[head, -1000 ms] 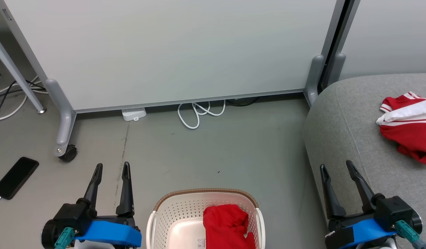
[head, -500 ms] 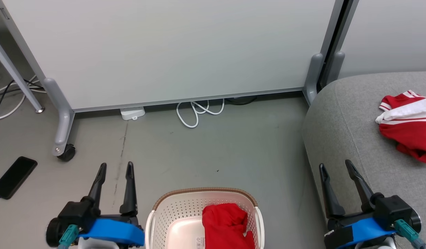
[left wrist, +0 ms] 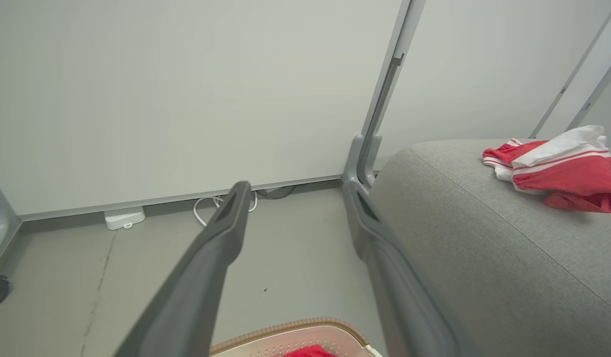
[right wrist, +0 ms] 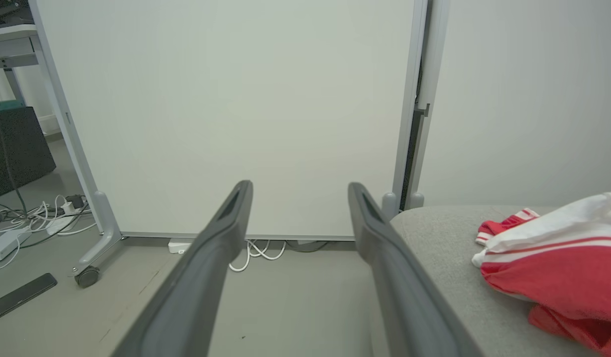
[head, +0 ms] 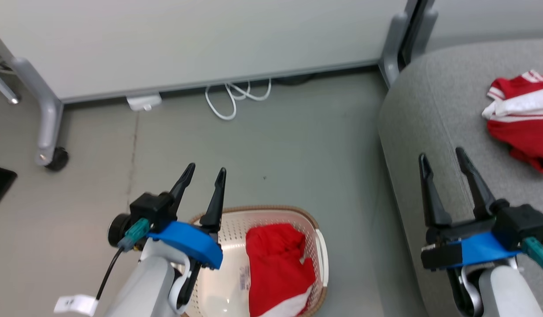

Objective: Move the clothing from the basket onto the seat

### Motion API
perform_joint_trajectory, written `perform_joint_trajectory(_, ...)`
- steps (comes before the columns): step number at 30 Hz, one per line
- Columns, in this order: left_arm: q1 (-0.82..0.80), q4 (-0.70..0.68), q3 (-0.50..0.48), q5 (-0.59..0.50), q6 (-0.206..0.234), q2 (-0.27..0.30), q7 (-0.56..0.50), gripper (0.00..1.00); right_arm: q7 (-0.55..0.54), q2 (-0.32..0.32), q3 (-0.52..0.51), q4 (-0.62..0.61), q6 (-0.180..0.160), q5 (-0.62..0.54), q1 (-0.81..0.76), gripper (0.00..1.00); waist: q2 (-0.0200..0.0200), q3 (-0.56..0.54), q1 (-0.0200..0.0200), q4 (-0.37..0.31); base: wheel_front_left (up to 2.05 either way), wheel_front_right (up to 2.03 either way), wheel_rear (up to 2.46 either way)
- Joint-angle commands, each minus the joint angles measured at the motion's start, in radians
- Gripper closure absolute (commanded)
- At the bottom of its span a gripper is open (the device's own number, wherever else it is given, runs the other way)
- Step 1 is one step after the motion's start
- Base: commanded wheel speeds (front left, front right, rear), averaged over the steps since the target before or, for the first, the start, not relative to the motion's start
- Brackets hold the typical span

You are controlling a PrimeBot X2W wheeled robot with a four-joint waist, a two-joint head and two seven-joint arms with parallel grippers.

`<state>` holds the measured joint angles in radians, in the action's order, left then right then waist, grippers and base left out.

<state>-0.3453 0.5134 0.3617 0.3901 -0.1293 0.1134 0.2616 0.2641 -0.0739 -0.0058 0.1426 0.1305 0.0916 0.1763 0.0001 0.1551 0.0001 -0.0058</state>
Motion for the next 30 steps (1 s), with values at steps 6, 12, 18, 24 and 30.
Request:
perform_joint_trajectory(6, -0.146, 0.147, 0.144, 0.069, -0.001, 0.027, 0.003, 0.00, 0.001, -0.015, 0.004, -0.022, 0.001, -0.008, 0.098, 0.00, -0.0001, 0.162, -0.0001, -0.074, 0.00, 0.00, 0.00)
perform_joint_trajectory(12, -0.255, 0.273, 0.284, 0.126, -0.001, 0.048, 0.000, 0.00, 0.001, -0.017, 0.006, -0.051, 0.001, -0.010, 0.175, 0.00, -0.0001, 0.286, -0.0001, -0.116, 0.00, 0.00, 0.00)
perform_joint_trajectory(18, -0.344, 0.391, 0.390, 0.199, -0.001, 0.057, -0.012, 0.00, 0.001, -0.010, 0.002, -0.081, 0.001, -0.013, 0.229, 0.00, -0.0001, 0.396, -0.0001, -0.145, 0.00, 0.00, 0.00)
perform_joint_trajectory(24, -0.405, 0.482, 0.483, 0.264, -0.001, 0.070, -0.041, 0.00, 0.001, -0.005, 0.006, -0.100, 0.001, -0.011, 0.264, 0.00, -0.0001, 0.483, -0.0001, -0.156, 0.00, 0.00, 0.00)
perform_joint_trajectory(30, -0.448, 0.535, 0.553, 0.336, -0.001, 0.083, -0.074, 0.00, 0.001, 0.000, 0.009, -0.117, 0.001, -0.013, 0.294, 0.00, -0.0001, 0.551, -0.0001, -0.154, 0.00, 0.00, 0.00)
